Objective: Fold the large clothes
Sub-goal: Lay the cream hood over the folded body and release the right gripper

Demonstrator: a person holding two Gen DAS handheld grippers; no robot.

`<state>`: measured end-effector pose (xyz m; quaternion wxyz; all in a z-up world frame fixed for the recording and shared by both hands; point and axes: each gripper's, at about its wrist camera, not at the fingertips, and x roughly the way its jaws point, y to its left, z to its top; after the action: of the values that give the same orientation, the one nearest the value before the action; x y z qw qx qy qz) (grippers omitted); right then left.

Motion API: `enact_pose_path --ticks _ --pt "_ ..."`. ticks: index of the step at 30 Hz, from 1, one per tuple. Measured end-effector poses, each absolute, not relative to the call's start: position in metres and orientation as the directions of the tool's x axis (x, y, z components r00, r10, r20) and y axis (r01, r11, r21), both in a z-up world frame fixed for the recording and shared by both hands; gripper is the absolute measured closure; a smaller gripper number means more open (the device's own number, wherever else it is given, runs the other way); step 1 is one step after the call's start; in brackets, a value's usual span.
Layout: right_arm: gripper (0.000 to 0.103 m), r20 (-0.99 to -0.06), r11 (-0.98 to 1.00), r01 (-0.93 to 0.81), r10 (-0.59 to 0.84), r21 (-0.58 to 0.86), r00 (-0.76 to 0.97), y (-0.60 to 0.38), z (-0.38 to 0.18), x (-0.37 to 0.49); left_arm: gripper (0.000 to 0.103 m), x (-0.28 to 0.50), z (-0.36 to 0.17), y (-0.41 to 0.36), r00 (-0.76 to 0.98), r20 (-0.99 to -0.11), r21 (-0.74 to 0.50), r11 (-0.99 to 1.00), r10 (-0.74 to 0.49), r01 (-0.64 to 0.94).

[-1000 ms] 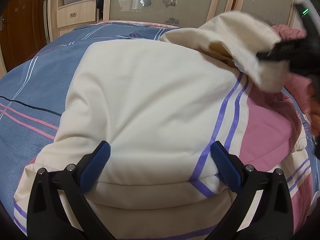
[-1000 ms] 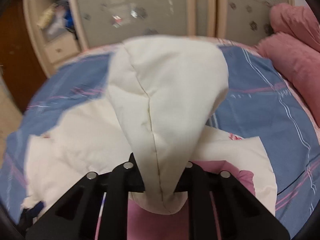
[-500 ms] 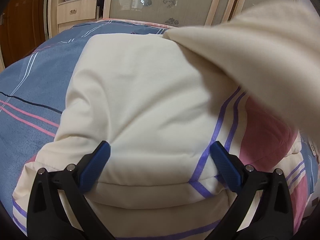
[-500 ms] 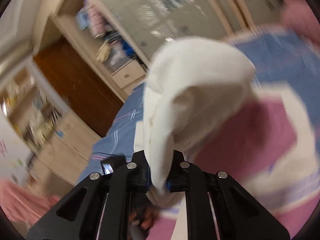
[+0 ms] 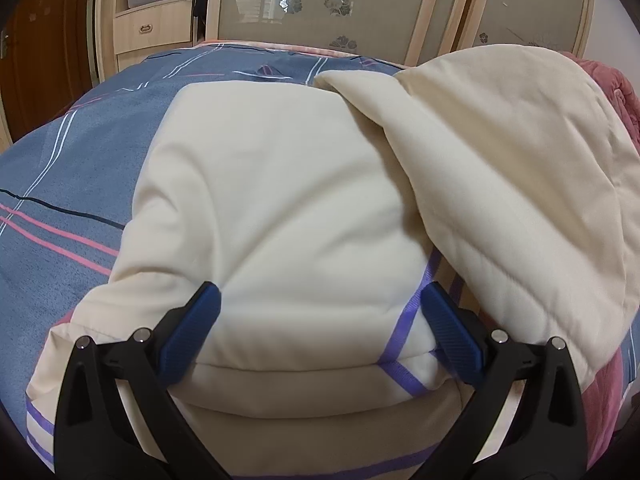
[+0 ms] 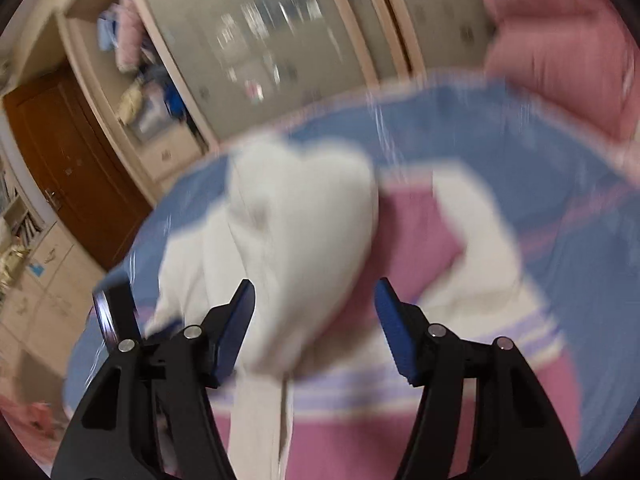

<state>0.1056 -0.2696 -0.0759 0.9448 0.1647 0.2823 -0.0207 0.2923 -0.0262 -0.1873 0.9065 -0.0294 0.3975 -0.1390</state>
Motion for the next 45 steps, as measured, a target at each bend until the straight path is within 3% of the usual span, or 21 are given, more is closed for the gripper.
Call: enact_pose_path --ticks 4,9,13,16,19,23,27,29,33,37,42,45 --pt "0.042 -0.496 0.979 0.038 0.069 0.202 0.865 -0.248 -0.041 0.147 0.002 0.292 -0.188 -0.027 0.646 -0.713 -0.162 0.960 -0.274 0.229" --pt "0.042 -0.557 0.988 -0.063 0.134 0.144 0.819 -0.219 -0.046 0.227 0.002 0.292 -0.187 -0.027 0.645 -0.713 -0.163 0.960 -0.275 0.228" --pt "0.042 -0.627 0.995 0.065 -0.098 -0.075 0.773 -0.221 -0.083 0.268 0.002 0.291 -0.187 -0.027 0.645 -0.712 -0.165 0.959 -0.276 0.229" --pt "0.042 -0.681 0.958 0.285 -0.209 0.000 0.701 -0.280 -0.125 0.263 0.002 0.291 -0.188 -0.028 0.645 -0.713 -0.162 0.960 -0.274 0.228" --pt "0.035 -0.737 0.903 0.357 -0.070 0.240 0.672 -0.338 -0.189 0.233 0.002 0.290 -0.188 -0.029 0.645 -0.712 -0.158 0.959 -0.277 0.237" --pt "0.033 -0.704 0.956 0.291 -0.173 0.049 0.689 -0.310 -0.197 0.207 0.002 0.287 -0.186 -0.031 0.651 -0.708 -0.156 0.960 -0.273 0.234" --pt "0.032 -0.715 0.959 0.276 -0.147 0.067 0.683 -0.311 -0.195 0.200 0.002 0.274 -0.166 0.005 0.707 -0.600 -0.383 0.911 -0.374 0.157" --pt "0.031 -0.717 0.962 0.261 -0.126 0.080 0.685 -0.311 -0.197 0.193 0.002 0.277 -0.164 0.014 0.686 -0.594 -0.443 0.882 -0.421 0.157" --pt "0.032 -0.706 0.971 0.234 -0.138 0.041 0.694 -0.286 -0.203 0.176 0.002 0.281 -0.173 -0.002 0.663 -0.653 -0.337 0.925 -0.365 0.177" --pt "0.032 -0.693 0.976 0.214 -0.181 -0.039 0.698 -0.272 -0.199 0.168 0.002 0.275 -0.179 -0.031 0.677 -0.696 -0.138 0.969 -0.241 0.203" --pt "0.029 -0.618 0.979 0.199 -0.178 -0.036 0.766 -0.259 -0.174 0.143 0.002 0.276 -0.181 -0.025 0.665 -0.701 -0.171 0.965 -0.259 0.196" --pt "0.023 -0.673 0.976 0.192 -0.209 -0.100 0.709 -0.253 -0.194 0.154 0.002 0.276 -0.183 -0.029 0.664 -0.704 -0.160 0.967 -0.252 0.197"
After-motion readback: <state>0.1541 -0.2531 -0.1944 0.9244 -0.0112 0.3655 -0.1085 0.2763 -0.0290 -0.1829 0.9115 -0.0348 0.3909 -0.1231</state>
